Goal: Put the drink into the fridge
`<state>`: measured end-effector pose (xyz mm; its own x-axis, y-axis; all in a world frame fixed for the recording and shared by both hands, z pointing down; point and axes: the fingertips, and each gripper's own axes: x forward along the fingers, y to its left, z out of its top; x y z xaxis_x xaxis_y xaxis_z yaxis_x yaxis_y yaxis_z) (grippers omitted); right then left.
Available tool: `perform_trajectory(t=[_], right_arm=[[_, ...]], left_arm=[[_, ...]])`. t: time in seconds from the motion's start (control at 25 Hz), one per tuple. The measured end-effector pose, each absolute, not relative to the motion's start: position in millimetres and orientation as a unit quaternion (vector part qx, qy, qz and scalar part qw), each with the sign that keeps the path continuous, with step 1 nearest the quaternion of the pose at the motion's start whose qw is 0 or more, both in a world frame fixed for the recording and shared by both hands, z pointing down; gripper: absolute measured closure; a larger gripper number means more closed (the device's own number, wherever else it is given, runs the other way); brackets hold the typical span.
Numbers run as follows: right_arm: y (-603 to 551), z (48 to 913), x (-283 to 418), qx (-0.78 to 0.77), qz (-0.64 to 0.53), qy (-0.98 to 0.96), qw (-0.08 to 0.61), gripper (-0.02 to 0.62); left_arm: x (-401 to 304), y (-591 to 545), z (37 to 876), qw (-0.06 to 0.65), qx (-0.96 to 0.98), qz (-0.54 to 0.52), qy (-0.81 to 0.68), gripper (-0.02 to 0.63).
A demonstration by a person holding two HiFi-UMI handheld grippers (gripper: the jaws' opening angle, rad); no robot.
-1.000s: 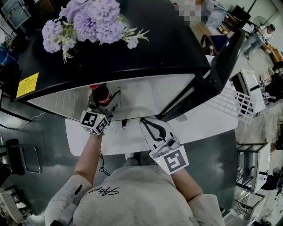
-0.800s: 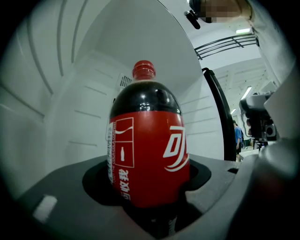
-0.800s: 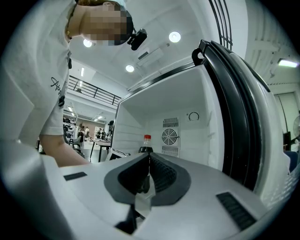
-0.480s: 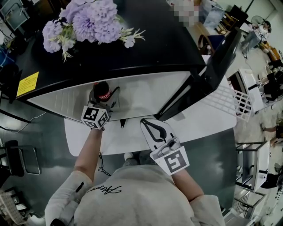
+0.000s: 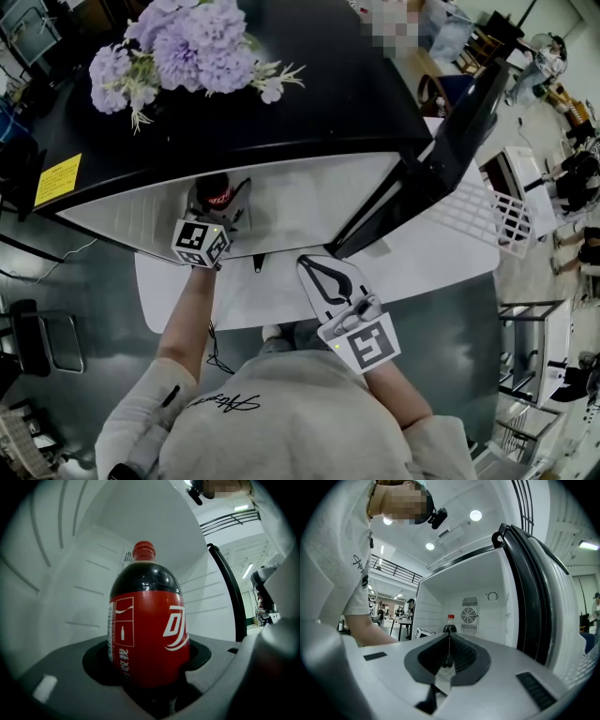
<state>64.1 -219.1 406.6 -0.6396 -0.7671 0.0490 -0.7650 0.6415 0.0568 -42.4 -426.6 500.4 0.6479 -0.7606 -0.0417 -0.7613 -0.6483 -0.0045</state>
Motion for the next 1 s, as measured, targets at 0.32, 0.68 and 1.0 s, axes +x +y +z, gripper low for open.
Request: perform_trajectory(t=[0.32,0.68,1.0], right_arm=[[-220.4,405.8,59.9,0.418,-0.020,-0.908,0.033,0.583],[-220.2,408.6,51.3,0.408,-0.016,-0.912,0.037,0.583],[-219.4,409.0,40.6,0.400,-0.019,-0.916,0.034,0.583]], left_arm=[[-43.5,-430.7,499.7,0.016,-0.906,0.022,0.422,0.295],[-41.8,-430.3,499.7,0.014,-0.909,0.012,0.416,0.295],[-40.2,-421.3,489.5,0.030,-0.912,0.007,0.408,0.295]])
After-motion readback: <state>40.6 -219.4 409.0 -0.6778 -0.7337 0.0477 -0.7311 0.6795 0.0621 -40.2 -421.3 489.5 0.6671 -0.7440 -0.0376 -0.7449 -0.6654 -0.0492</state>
